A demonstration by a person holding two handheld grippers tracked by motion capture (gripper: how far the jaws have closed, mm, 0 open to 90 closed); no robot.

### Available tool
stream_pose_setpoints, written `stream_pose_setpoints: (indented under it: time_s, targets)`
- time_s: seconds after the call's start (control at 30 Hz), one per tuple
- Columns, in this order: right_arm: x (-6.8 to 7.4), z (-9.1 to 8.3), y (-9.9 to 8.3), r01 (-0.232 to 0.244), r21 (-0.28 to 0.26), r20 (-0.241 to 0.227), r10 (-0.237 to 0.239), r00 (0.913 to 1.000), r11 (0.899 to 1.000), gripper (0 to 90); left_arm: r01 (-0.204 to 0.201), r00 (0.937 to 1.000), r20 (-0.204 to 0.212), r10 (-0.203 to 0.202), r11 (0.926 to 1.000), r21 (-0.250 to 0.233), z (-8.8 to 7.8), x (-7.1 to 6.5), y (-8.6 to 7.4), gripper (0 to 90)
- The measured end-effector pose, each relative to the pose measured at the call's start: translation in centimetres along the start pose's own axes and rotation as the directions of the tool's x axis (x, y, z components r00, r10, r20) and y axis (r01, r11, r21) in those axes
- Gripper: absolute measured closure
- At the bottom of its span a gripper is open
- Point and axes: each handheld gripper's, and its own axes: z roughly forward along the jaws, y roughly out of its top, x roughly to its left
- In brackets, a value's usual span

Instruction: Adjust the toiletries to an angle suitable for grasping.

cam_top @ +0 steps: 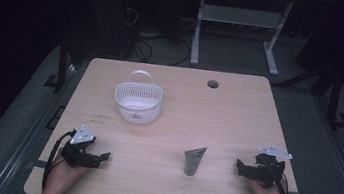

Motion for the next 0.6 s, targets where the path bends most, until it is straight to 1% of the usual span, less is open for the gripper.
stream_pose_setpoints:
  time_s: [0.2, 0.27, 0.3, 0.33, 0.37, 0.4, 0.47, 0.5, 0.53, 0.57, 0.6]
  targets:
    - [-0.1, 0.0, 0.0, 0.002, -0.002, 0.000, -0.002, 1.0000, 1.000, 1.3, 0.001, 1.0000, 0.000, -0.001, 1.0000, 0.000, 0.0, 0.0, 0.0, 14.1]
    - [-0.2, -0.3, 0.2, -0.001, 0.010, 0.002, 0.001, 1.0000, 1.000, 8.4, 0.002, 1.0000, 0.000, -0.002, 1.0000, -0.001, 0.0, 0.0, 0.0, 14.1]
    - [-0.3, -0.5, 0.2, -0.004, 0.015, -0.005, 0.004, 1.0000, 1.000, 12.4, 0.002, 1.0000, 0.000, -0.002, 1.0000, -0.001, 0.0, 0.0, 0.0, 14.1]
    - [-0.4, -0.7, 0.3, -0.012, 0.017, -0.019, 0.012, 0.9997, 1.000, 14.3, 0.002, 1.0000, 0.000, -0.002, 1.0000, -0.001, 0.0, 0.0, 0.0, 14.1]
    - [-0.6, -0.9, 0.4, -0.029, 0.025, -0.042, 0.030, 0.9987, 0.999, 18.5, 0.002, 1.0000, 0.000, -0.002, 1.0000, -0.001, 0.0, 0.0, 0.0, 14.1]
    - [-0.7, -1.1, 0.4, -0.029, 0.027, -0.054, 0.030, 0.9981, 0.999, 20.8, 0.002, 1.0000, 0.000, -0.002, 1.0000, -0.001, 0.0, 0.0, 0.0, 14.1]
    - [-0.7, -1.2, 0.4, -0.022, 0.026, -0.059, 0.023, 0.9980, 0.999, 22.0, 0.002, 1.0000, 0.000, -0.002, 1.0000, -0.001, 0.0, 0.0, 0.0, 14.1]
    - [-0.7, -1.3, 0.5, -0.021, 0.024, -0.065, 0.022, 0.9977, 0.999, 26.1, 0.002, 1.0000, 0.000, -0.002, 1.0000, -0.001, 0.0, 0.0, 0.0, 14.1]
    - [-0.7, -1.7, 0.5, -0.014, 0.012, -0.090, 0.015, 0.9958, 1.000, 33.5, 0.002, 1.0000, 0.000, -0.002, 1.0000, -0.001, 0.0, 0.0, 0.0, 14.1]
    - [-0.7, -1.7, 0.5, -0.014, 0.012, -0.090, 0.015, 0.9958, 1.000, 33.5, 0.002, 1.0000, 0.000, -0.002, 1.0000, -0.001, 0.0, 0.0, 0.0, 14.1]
    - [-0.6, -1.9, 0.6, -0.010, 0.008, -0.100, 0.010, 0.9949, 1.000, 37.1, 0.002, 1.0000, 0.000, -0.002, 1.0000, -0.001, 0.1, 0.0, 0.0, 14.1]
